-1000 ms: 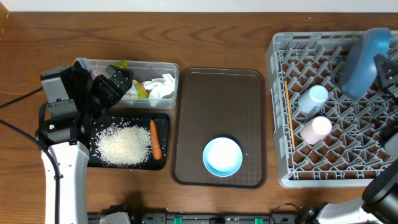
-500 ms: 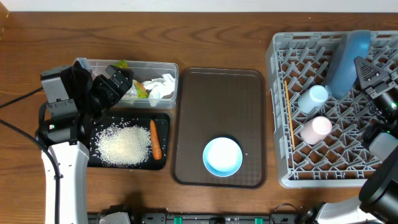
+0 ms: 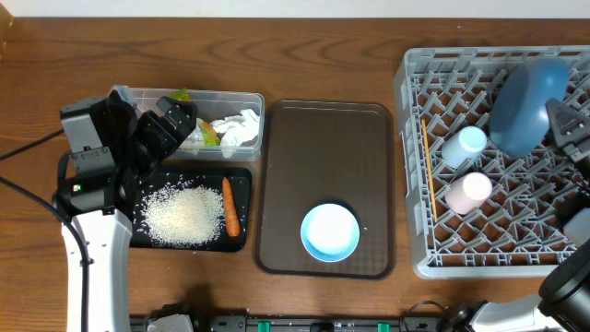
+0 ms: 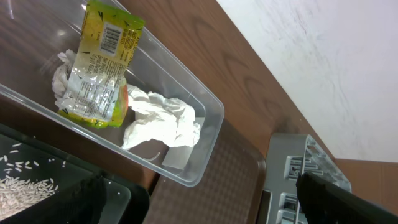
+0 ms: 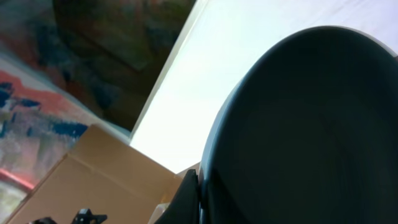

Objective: Sort waste into correct bins and load items into the dishwasher rack
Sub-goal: 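Lower the blue plate flat into the rack's right side and release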

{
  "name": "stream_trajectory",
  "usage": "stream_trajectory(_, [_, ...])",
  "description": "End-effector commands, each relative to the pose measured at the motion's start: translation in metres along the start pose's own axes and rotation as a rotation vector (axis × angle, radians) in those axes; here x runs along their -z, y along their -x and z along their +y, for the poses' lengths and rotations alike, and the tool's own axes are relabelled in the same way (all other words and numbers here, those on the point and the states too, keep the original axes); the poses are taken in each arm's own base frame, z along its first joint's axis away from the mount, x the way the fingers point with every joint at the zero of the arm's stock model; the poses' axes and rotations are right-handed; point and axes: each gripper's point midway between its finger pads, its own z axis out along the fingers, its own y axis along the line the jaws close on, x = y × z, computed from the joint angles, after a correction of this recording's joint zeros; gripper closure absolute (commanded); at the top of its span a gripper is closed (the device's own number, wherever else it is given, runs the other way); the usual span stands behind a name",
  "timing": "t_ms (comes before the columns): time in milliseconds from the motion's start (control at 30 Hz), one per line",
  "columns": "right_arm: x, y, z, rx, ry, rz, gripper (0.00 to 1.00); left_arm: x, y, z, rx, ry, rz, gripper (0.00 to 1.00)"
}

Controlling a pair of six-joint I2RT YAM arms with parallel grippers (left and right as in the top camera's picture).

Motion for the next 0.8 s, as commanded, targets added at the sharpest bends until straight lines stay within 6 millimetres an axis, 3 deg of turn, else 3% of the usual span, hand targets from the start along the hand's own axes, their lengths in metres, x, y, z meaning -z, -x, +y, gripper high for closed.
stream_trajectory(0, [0.018, 0.006, -0.004, -0.067, -0.027, -0.014, 0.91, 0.001, 0.004, 0.001, -0.022, 0.008, -0.014, 0.0])
stream_trajectory(200, [0.042, 0.009, -0.01, -0.172, -0.062, -0.009, 0.73, 0.001, 0.004, 0.0, -0.022, 0.007, -0.014, 0.0])
stream_trajectory(400, [0.058, 0.009, -0.025, -0.302, -0.099, -0.016, 0.76, 0.001, 0.004, 0.001, -0.022, 0.008, -0.014, 0.0])
stream_trajectory(767, [0.107, 0.041, -0.044, -0.373, -0.165, -0.222, 0.78, 0.001, 0.004, 0.001, -0.022, 0.008, -0.014, 0.0])
